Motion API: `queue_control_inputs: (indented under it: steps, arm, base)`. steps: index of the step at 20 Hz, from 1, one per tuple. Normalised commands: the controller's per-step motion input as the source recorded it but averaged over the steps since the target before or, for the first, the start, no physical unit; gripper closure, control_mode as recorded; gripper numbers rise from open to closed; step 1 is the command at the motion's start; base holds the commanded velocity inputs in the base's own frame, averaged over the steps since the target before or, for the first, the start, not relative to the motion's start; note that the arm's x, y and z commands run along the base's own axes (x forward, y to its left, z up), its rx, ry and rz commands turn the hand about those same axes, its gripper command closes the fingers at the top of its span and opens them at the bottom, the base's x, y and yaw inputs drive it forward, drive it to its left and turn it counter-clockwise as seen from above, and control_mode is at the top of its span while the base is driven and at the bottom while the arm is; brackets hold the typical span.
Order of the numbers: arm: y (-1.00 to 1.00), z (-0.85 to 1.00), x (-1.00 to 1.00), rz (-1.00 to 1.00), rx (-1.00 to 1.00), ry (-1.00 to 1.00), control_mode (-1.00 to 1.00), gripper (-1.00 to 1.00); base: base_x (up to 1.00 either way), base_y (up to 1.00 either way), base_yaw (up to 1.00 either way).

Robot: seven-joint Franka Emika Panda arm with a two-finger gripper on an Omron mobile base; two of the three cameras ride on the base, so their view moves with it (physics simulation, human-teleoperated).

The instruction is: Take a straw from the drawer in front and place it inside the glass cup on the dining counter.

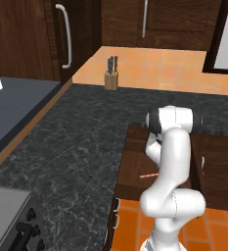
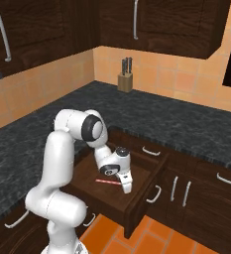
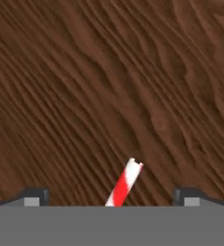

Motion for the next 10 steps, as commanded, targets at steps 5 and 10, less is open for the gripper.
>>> queue_control_inputs:
  steps: [5, 10]
  arm:
    - [0.0, -0.43, 0.24, -0.07, 0.0, 0.17, -1.0, 1.0]
    - [-0.01, -0.38, 0.08, -0.02, 0.0, 0.13, -1.0, 1.0]
  base:
    - [0.0, 0.0, 0.0]
    - [0.0, 0.0, 0.0]
